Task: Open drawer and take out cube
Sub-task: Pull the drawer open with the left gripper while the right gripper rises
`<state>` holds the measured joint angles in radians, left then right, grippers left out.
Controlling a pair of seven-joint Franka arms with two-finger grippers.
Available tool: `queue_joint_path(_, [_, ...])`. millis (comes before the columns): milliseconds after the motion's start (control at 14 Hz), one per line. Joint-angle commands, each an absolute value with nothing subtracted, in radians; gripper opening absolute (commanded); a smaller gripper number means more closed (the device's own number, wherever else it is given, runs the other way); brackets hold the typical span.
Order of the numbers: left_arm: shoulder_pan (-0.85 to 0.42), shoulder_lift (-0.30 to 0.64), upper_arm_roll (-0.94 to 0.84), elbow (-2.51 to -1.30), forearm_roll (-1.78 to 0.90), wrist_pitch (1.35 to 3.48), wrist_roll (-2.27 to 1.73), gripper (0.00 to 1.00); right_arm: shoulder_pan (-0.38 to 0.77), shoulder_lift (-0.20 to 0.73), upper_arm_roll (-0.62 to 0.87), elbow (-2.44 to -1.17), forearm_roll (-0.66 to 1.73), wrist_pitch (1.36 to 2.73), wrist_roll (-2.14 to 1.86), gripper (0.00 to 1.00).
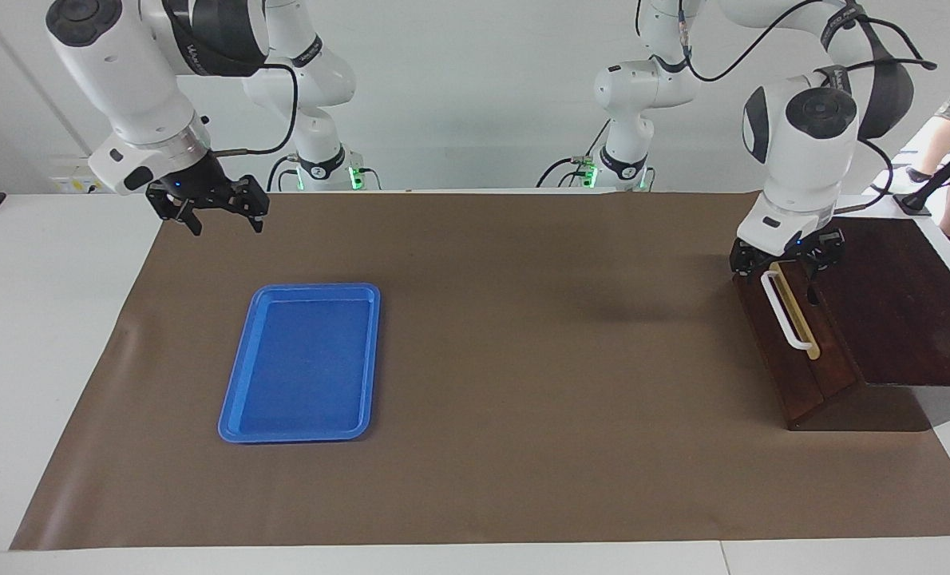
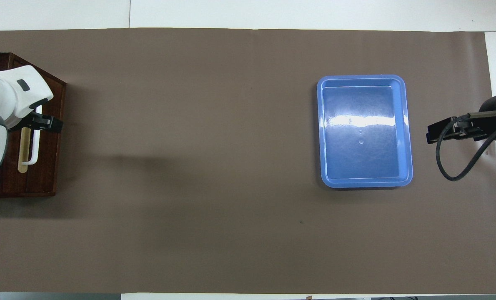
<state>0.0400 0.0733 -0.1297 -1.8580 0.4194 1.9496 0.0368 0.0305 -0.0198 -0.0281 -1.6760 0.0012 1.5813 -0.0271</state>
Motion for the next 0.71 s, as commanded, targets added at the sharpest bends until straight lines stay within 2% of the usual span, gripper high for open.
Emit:
queue_joint_path(0, [0.038,0.09,-0.118,-1.922,0.469,2.046,0.038,1.0,0.011,-0.041,-0.021,-1.701,0.018,1.586,-0.012,1.0])
queue_joint_path(286, [0.07,0.095,-0.117,-2.049,0.583,2.201,0.037,1.0,0.009,-0.04,-0.025,-1.729,0.018,1.649,0.142,1.0])
queue_joint_path(429, [0.09,0.104,-0.118,-2.066,0.584,2.239,0.035,1.0,0.02,-0.028,-0.023,-1.732,0.018,1.67,0.257,1.0])
queue_joint_path(643, [0.057,0.168,-0.118,-2.068,0.597,2.253,-0.084,1.0,0.028,-0.006,-0.02,-1.729,0.02,1.696,0.369,1.0])
